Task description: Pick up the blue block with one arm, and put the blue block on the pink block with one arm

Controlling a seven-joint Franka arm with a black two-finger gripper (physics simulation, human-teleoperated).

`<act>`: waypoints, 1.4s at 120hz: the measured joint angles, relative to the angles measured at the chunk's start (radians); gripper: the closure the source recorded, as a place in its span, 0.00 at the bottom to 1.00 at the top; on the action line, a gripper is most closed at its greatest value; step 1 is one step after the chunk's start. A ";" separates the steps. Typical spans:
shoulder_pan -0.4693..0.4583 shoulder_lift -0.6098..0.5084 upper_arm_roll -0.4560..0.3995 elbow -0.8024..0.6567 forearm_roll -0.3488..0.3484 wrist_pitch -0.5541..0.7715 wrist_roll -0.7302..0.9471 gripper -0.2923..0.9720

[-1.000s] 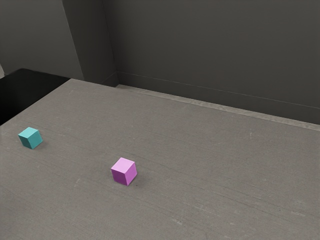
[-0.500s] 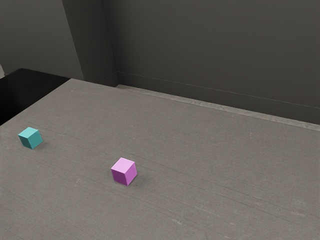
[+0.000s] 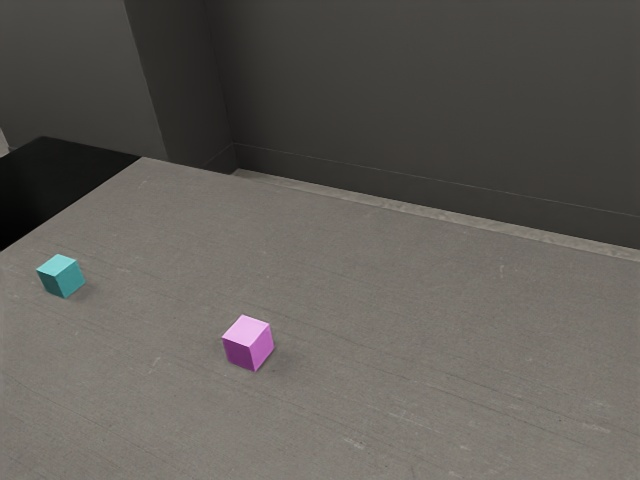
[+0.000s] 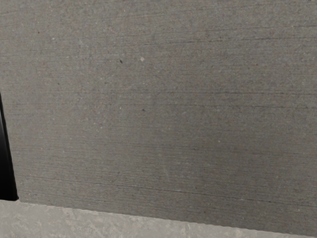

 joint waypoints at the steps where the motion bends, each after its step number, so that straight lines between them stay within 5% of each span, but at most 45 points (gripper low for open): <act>1: 0.000 0.007 0.001 0.001 -0.003 0.004 0.000 0.23; 15: 0.002 0.127 0.003 0.048 -0.111 0.073 0.021 0.23; 41: 0.023 0.409 -0.024 0.250 -0.459 0.166 0.154 0.23; 62: 0.126 0.565 -0.253 0.409 -0.682 0.187 0.271 0.23; 79: 0.198 0.621 -0.397 0.494 -0.758 0.193 0.345 0.23; 106: 0.247 0.707 -0.513 0.612 -0.836 0.184 0.441 0.23; 168: 0.306 0.878 -0.548 0.868 -0.975 -0.031 0.584 0.23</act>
